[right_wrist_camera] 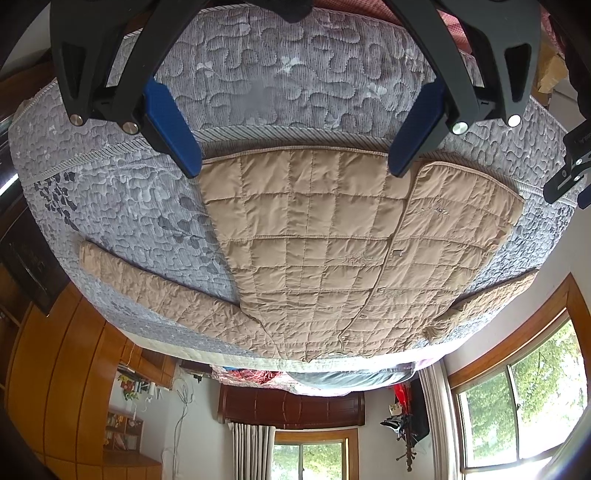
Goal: Fold large clothes
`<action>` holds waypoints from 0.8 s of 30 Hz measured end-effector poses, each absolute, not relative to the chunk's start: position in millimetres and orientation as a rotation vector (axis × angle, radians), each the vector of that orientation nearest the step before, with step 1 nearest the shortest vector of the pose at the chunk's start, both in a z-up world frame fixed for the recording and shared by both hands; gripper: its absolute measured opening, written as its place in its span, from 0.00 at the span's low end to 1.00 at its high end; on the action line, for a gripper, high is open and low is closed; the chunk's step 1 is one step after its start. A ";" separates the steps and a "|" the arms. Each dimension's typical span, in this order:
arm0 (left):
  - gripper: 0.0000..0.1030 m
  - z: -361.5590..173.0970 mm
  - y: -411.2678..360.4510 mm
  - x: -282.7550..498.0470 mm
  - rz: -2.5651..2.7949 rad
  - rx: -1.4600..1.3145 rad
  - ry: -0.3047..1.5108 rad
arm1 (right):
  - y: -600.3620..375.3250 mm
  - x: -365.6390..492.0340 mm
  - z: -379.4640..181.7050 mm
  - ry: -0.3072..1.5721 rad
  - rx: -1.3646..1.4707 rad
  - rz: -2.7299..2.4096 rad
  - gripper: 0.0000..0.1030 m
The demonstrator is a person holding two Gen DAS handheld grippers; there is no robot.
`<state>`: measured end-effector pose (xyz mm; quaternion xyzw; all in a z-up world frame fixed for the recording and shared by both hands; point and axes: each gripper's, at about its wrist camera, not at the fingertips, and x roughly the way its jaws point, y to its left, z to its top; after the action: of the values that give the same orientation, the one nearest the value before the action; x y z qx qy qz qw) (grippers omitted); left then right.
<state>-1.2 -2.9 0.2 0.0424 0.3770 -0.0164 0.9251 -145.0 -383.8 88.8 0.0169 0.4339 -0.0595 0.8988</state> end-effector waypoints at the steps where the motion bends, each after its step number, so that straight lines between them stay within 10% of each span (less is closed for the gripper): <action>1: 0.96 0.5 -3.0 -1.2 -0.034 0.088 0.774 | -384.0 -145.0 88.9 0.899 0.035 -0.122 0.97; 24: 0.96 -49.3 -18.1 78.0 -0.185 0.069 1.055 | -430.1 -84.8 37.5 1.077 0.160 -0.019 0.97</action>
<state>78.0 -18.1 -49.3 0.0330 0.5025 -0.0883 0.8594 -84.8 -430.1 37.5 0.0763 0.5122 -0.0091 0.8555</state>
